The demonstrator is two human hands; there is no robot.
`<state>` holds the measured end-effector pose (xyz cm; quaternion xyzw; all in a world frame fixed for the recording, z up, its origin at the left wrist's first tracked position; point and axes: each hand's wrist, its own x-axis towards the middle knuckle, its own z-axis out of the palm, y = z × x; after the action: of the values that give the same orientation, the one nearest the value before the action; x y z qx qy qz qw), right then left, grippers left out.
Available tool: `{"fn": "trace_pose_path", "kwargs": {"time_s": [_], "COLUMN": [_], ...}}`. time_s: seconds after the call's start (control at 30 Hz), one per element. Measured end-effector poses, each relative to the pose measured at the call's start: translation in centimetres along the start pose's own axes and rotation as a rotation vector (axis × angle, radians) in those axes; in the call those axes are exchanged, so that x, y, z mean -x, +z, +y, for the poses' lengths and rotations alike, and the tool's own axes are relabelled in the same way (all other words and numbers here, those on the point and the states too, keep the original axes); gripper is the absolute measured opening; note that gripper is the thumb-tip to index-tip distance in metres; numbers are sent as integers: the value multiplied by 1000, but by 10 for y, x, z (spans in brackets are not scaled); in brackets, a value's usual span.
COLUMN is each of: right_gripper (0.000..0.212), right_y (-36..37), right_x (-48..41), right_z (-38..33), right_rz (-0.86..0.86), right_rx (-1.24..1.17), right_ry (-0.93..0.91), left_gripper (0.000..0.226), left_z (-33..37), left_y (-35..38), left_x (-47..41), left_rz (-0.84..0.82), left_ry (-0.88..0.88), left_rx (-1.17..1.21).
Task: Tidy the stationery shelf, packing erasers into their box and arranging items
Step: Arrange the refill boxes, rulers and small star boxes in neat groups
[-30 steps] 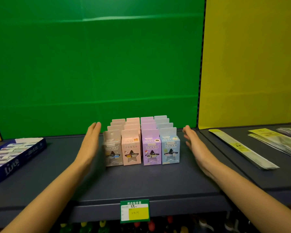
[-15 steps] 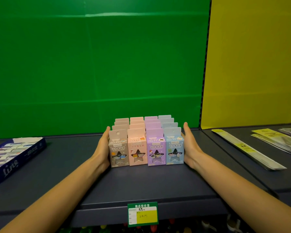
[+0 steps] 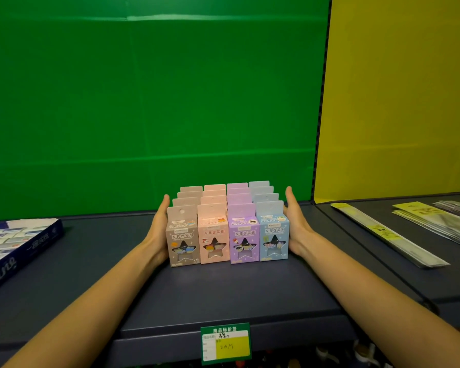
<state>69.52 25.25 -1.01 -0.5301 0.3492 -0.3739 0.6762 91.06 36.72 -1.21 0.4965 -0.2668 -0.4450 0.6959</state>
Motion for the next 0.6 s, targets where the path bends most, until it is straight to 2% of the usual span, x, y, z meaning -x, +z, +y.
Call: {"fn": "trace_pose_path", "kwargs": {"time_s": [0.17,0.27,0.33,0.43,0.5,0.6], "right_gripper": [64,72,65,42,31,25], "right_y": [1,0,-6,-23,-41,-72], "right_x": [4,12,17,34,46,64], "right_z": [-1,-6,-10,-20,-27,-41], "right_rz": [-35,-26,56,167,184,202], "right_rx": [13,56,91,241,323,348], "right_ry": [-13,-25,-74,-179,-235,-287], "left_gripper": [61,61,48,19,26,31], "left_z": [1,7,13,28,39,48], "left_y": [0,-3,-7,-6,1,24], "left_x": [2,5,6,26,40,63], "left_rz": [-31,80,246,408,410,347], "left_ry": [-9,38,212,612,796,957], "left_rx": [-58,-141,-265,-391,-415,-419]}}
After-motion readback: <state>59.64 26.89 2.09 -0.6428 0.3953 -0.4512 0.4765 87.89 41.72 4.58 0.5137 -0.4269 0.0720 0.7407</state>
